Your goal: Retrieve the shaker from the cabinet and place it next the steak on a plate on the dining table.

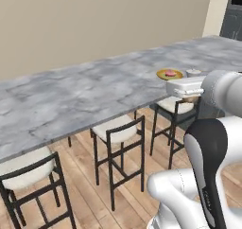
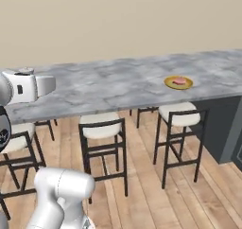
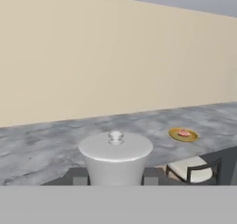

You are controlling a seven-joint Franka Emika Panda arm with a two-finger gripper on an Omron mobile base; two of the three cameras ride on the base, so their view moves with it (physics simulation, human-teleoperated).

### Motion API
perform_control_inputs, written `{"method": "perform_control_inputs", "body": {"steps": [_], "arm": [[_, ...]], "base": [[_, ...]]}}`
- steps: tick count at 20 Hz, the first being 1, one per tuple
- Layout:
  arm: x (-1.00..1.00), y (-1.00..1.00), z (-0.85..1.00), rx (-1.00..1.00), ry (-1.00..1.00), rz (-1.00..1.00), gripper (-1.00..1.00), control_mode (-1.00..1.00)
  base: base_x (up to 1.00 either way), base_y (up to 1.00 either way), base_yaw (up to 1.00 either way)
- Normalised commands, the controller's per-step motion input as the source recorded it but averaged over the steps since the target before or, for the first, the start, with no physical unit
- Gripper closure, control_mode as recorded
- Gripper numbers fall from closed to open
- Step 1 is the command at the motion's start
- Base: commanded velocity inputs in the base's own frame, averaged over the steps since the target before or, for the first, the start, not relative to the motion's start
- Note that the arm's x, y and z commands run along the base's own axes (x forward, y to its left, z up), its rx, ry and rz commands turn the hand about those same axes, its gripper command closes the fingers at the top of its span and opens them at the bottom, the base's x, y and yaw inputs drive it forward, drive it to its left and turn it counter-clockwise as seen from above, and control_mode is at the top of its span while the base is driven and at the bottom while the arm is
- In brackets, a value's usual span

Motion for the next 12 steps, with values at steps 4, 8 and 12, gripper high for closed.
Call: {"method": "perform_control_inputs", "body": {"steps": [4, 8, 12], "arm": [[0.0, 0.0, 0.0, 0.0, 0.0, 0.0, 1.0, 1.0], [0.0, 0.0, 0.0, 0.0, 0.0, 0.0, 1.0, 1.0], [0.0, 0.0, 0.0, 0.0, 0.0, 0.0, 1.0, 1.0]], "base": [[0.0, -1.0, 0.2], [0.0, -1.0, 0.23], [0.02, -1.0, 0.24]]}}
